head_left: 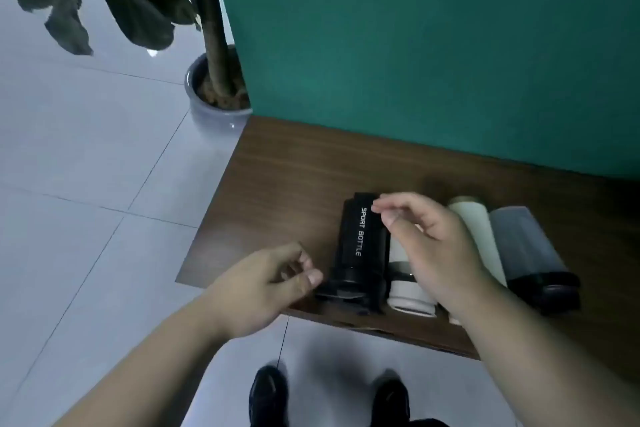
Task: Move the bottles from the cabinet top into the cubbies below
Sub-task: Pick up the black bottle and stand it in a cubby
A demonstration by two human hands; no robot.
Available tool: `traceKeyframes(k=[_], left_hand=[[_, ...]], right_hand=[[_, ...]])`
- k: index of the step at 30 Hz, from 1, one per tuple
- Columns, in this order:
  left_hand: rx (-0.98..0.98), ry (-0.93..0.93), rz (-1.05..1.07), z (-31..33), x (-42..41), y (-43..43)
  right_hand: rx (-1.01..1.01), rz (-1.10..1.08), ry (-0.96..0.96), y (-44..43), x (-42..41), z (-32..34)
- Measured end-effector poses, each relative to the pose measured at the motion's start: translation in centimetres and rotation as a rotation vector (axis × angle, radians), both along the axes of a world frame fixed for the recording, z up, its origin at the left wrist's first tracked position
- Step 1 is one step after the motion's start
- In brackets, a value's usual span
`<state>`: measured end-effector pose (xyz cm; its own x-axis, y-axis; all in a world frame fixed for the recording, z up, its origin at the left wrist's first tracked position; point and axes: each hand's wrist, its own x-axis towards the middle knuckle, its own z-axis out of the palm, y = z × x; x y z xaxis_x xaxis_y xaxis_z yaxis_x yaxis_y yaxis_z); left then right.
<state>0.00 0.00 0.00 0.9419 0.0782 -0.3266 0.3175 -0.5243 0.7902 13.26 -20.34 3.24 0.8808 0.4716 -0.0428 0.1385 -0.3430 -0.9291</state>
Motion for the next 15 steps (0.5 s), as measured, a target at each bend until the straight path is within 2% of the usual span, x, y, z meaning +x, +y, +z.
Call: traceKeyframes(k=[5, 10, 12, 15], left_hand=[[-0.051, -0.166, 0.12, -6.5, -3.0, -0.6], [-0.097, -0.316, 0.212, -8.9, -8.9, -2.9], [-0.147, -0.356, 0.242, -9.4, -11.8, -4.3], [-0.236, -0.36, 0.289, -10.7, -15.7, -6.4]], right_hand=[[-0.113, 0.096, -0.307, -0.8, -3.3, -4.5], [-0.065, 0.062, -0.44, -1.9, -7.8, -6.3], [-0.096, 0.043, -0.509, -2.7, -10.3, -6.2], [-0.187, 0.02, -0.51, -4.4, -13.8, -7.0]])
